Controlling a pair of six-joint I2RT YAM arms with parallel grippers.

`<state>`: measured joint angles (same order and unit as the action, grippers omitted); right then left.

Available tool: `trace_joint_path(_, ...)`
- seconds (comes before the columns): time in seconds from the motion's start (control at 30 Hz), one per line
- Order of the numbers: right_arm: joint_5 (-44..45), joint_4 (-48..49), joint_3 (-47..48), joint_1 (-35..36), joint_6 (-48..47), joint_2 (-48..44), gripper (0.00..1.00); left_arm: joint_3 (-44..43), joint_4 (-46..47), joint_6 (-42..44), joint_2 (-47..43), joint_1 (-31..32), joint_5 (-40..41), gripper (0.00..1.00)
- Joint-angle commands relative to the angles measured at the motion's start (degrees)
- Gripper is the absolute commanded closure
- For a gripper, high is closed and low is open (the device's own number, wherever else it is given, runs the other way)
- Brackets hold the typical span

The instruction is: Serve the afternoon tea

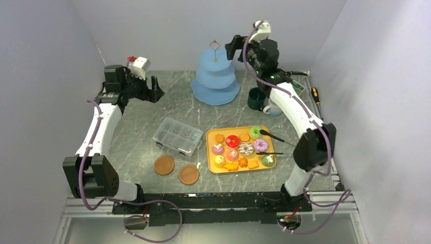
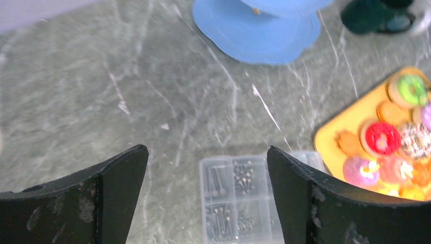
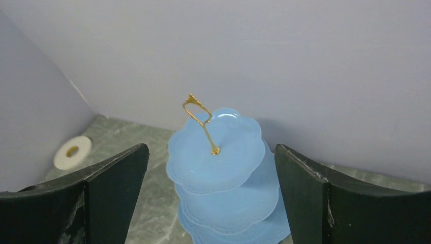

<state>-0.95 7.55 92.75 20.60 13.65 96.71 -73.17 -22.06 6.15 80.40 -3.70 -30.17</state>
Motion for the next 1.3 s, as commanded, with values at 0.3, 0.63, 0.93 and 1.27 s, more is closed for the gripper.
trace_joint_path(0.3,-4.9,-17.1,32.8,2.4,-11.8,27.3,0.00,3.4,-9.3,11.6,1.6,8.8,-0.9,0.06)
trace_joint_path(0.63,-3.1,-11.3,34.5,4.7,-13.2,32.4,0.22,2.8,-9.5,12.2,4.3,13.9,1.5,0.07)
trace_joint_path(0.93,-0.2,-5.5,34.9,6.6,-16.4,34.2,0.71,4.1,-8.6,12.0,5.1,15.7,3.4,0.06)
trace_joint_path(1.27,0.8,-4.2,27.6,7.5,-15.1,28.7,1.00,3.6,-8.7,8.5,3.6,15.8,4.3,0.06)
